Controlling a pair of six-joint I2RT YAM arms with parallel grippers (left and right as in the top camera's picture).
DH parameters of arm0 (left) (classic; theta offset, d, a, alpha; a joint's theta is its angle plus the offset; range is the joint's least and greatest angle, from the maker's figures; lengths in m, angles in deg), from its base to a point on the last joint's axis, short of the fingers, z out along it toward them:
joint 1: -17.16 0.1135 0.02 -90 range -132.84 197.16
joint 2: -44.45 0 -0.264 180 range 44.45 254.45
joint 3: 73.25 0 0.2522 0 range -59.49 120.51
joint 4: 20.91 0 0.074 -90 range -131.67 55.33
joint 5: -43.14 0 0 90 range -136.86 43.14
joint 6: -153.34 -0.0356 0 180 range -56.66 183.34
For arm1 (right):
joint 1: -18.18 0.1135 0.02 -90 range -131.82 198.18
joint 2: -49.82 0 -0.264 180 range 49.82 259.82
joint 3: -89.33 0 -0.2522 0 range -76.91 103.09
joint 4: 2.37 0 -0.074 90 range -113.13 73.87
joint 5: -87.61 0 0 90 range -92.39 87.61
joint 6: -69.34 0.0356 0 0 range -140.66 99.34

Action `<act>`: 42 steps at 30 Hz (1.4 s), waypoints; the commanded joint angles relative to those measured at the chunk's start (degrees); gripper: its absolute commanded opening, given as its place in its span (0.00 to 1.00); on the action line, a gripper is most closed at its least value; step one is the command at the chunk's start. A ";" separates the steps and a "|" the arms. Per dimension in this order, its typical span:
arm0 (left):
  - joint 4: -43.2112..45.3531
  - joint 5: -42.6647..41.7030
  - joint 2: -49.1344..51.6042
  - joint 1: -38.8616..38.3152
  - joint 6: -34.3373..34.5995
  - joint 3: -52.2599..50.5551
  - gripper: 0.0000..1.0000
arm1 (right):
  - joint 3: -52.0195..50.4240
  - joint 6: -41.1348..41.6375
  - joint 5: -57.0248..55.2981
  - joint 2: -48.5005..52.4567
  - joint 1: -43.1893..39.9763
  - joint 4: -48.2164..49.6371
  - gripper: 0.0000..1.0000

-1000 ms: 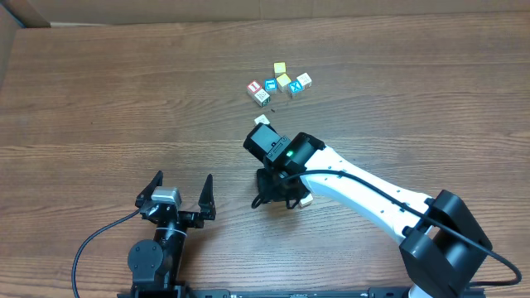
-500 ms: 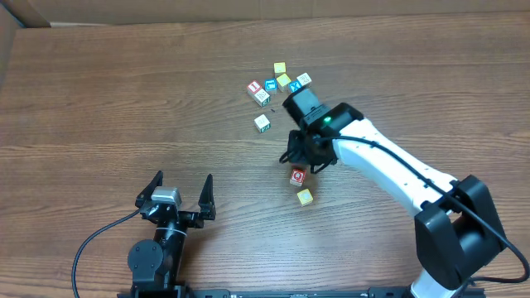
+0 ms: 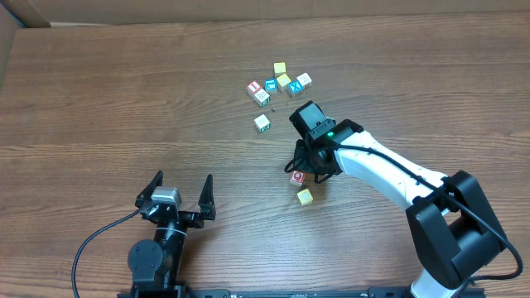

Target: Flip 3 blocks

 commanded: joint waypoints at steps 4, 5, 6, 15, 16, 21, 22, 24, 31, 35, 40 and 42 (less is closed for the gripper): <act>-0.11 -0.07 -0.42 -0.46 -1.29 -0.20 1.00 | 0.87 0.48 3.54 0.11 0.48 -5.11 0.04; -0.11 -0.07 -0.42 -0.46 -1.29 -0.20 1.00 | 1.44 0.48 3.54 -0.11 0.42 -6.49 0.04; -0.11 -0.07 -0.42 -0.46 -1.27 -0.20 1.00 | 1.92 0.48 3.54 -0.42 0.42 -7.74 0.04; -0.11 -0.07 -0.42 -0.46 -1.29 -0.20 1.00 | 2.51 0.48 17.90 -2.69 0.90 -12.81 0.04; -0.11 -0.07 -0.42 -0.46 -1.29 -0.20 1.00 | 2.49 0.48 18.32 -2.69 1.31 -13.27 0.04; -0.11 -0.07 -0.42 -0.46 -1.29 -0.20 1.00 | 2.45 0.96 18.01 -2.69 5.38 -14.05 0.04; -0.11 -0.07 -0.42 -0.46 -1.29 -0.20 1.00 | 2.40 2.08 17.42 -2.69 6.32 -14.01 0.04; -0.11 -0.07 -0.42 -0.46 -1.29 -0.20 1.00 | 2.29 4.00 14.88 -2.69 7.85 -14.05 0.04; -0.11 -0.07 -0.42 -0.46 -1.29 -0.20 1.00 | -0.96 12.66 7.23 -2.69 11.74 -11.28 0.04; -0.11 -0.07 -0.42 -0.46 -1.27 -0.20 1.00 | -1.57 13.51 4.98 -2.69 11.85 -10.27 0.04; -0.11 -0.07 -0.42 -0.46 -1.29 -0.20 1.00 | -1.60 15.32 0.61 -2.69 11.85 -11.10 0.04; -0.11 -0.07 -0.42 -0.46 -1.29 -0.20 1.00 | -1.60 15.30 -0.35 -2.69 11.85 -10.88 0.04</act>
